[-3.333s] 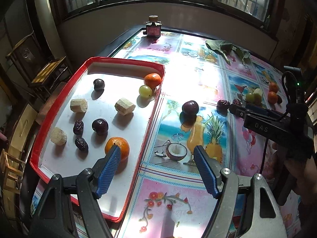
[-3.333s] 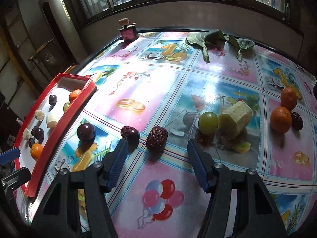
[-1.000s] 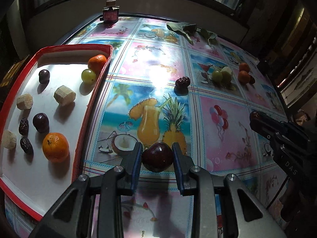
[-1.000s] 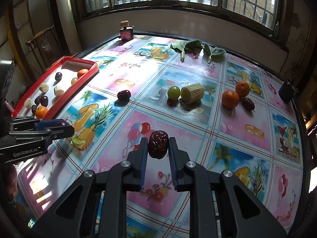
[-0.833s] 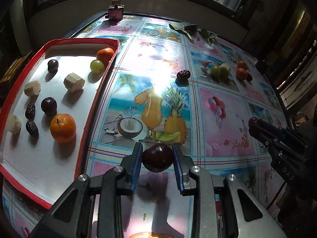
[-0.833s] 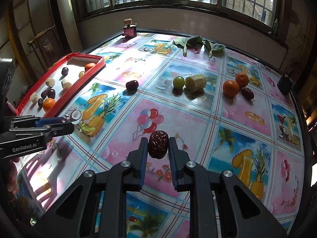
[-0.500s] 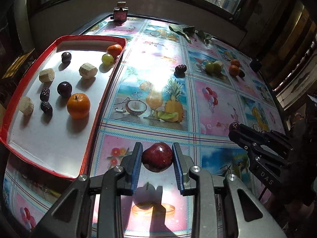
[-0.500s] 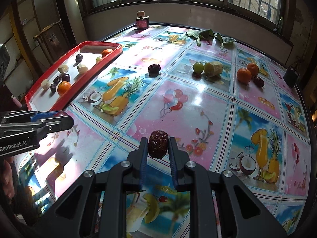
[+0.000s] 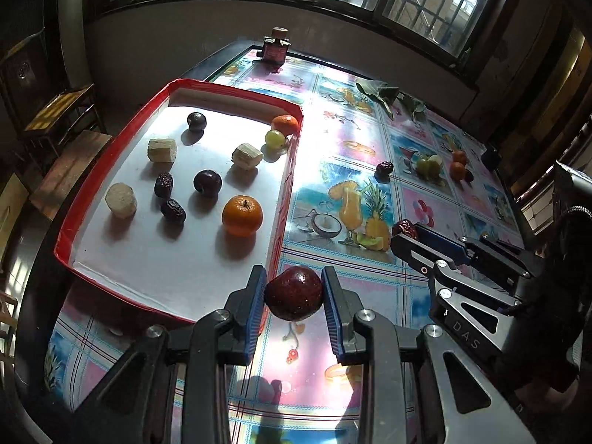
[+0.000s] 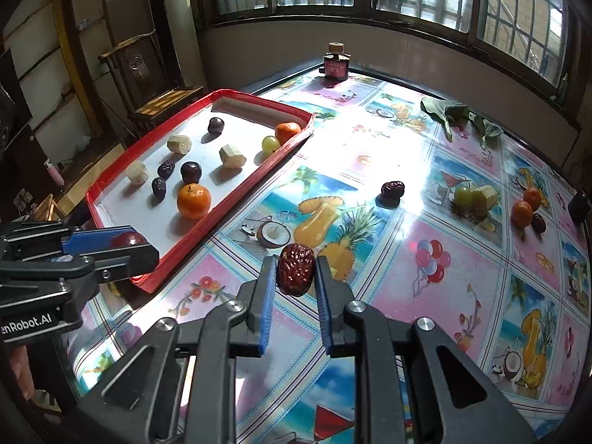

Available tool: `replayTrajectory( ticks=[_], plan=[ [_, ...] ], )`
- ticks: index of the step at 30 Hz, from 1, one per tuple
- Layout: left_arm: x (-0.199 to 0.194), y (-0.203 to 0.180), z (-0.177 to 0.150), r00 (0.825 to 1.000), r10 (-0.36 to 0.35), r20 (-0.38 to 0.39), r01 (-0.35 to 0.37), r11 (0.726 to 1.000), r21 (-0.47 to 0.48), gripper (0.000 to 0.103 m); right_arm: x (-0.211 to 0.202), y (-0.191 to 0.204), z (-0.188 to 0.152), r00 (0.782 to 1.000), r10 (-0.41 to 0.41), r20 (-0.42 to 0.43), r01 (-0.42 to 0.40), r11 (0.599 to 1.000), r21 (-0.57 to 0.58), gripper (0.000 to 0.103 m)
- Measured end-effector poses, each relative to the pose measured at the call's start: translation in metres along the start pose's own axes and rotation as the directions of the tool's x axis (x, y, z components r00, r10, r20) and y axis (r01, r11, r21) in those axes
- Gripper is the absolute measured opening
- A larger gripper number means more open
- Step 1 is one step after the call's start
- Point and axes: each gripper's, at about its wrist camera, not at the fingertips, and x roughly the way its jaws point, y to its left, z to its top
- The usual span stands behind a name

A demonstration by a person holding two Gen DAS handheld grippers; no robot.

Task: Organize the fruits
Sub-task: 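Carry the date and plum into the red tray and open both tools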

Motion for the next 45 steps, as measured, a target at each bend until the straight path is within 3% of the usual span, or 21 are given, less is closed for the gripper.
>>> replayTrajectory(
  ticks=[5,15,30,38,42,45],
  plan=[
    [-0.003,0.033,0.013,0.997,0.074,0.026,-0.073,0.997,-0.033,0.030,0.013,0.027,0.020,0.999,0.034,0.007,-0.034,0.999,-0.032,0.023],
    [0.013,0.087,0.032,0.988,0.154,0.004,-0.153,0.981,-0.118,0.030,0.048,0.076,0.047,0.996,0.089,-0.008,-0.089,0.991,-0.104,0.023],
    [0.042,0.109,0.036,0.978,0.198,-0.070,-0.207,0.966,-0.155,0.031,0.082,0.098,0.061,0.989,0.139,-0.048,-0.144,0.983,-0.113,0.023],
    [0.033,0.108,0.040,0.968,0.248,-0.029,-0.250,0.957,-0.149,0.061,0.080,0.097,0.059,0.978,0.199,-0.066,-0.204,0.975,-0.083,0.026],
    [0.033,0.109,0.040,0.964,0.263,-0.032,-0.265,0.952,-0.153,0.063,0.078,0.096,0.057,0.978,0.196,-0.074,-0.202,0.976,-0.082,0.036],
    [0.034,0.109,0.038,0.963,0.268,-0.037,-0.271,0.951,-0.151,0.063,0.078,0.097,0.056,0.978,0.195,-0.076,-0.201,0.977,-0.079,0.037]
  ],
)
